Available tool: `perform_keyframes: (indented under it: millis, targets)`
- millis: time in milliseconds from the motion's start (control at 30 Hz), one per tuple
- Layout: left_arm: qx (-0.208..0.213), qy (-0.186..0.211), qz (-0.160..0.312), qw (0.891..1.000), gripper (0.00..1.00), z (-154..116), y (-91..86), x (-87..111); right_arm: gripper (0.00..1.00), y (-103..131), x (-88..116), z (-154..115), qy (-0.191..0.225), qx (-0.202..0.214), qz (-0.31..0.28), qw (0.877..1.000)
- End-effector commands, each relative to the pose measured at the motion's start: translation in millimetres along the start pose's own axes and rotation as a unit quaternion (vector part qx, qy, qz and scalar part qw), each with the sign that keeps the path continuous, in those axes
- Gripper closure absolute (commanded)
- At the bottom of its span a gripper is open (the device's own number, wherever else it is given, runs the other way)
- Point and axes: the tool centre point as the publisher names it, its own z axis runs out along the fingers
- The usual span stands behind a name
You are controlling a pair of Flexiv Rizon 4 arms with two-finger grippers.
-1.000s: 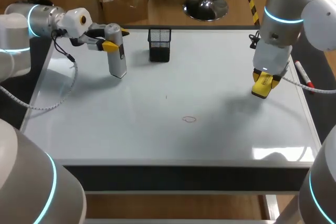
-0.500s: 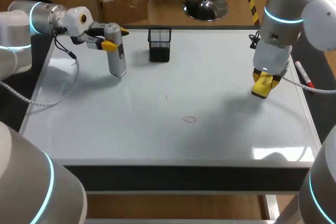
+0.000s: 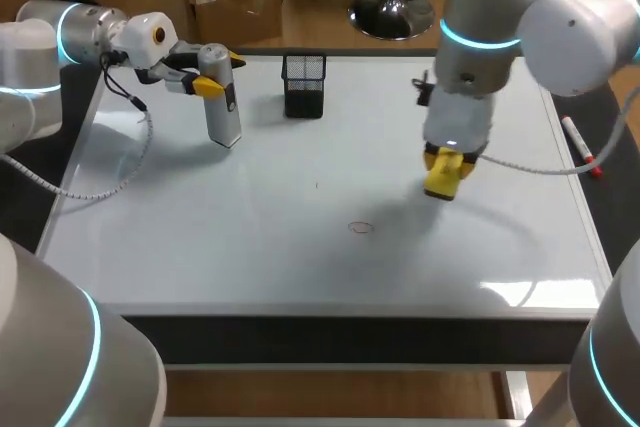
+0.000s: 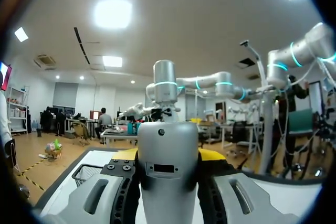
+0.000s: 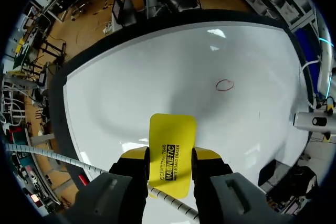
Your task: Pick up the inspection probe, press it on each red-marked spot on the whiteboard one by one, put down the probe, pick up the eraser, and wipe off all the red marks.
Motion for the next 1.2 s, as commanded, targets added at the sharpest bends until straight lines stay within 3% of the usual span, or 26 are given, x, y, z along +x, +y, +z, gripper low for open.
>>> perform_keyframes:
  millis: [33,300,600,1200]
  targets:
    - [0.000,0.003,-0.001,1.000,1.00,-1,-1.0,-1.5,1.00,23,-30,3,0.015,0.011,-0.010,1.000]
    - [0.000,0.003,-0.001,1.000,1.00,-1,-1.0,-1.5,1.00,59,-68,-3,0.018,0.026,-0.037,0.999]
    - [0.000,0.003,-0.001,1.000,1.00,-1,-1.0,-1.5,1.00,87,-100,7,0.018,0.012,-0.089,0.996]
    - [0.000,0.003,-0.001,1.000,1.00,-1,-1.0,-1.5,1.00,111,-113,35,0.019,0.007,-0.153,0.988]
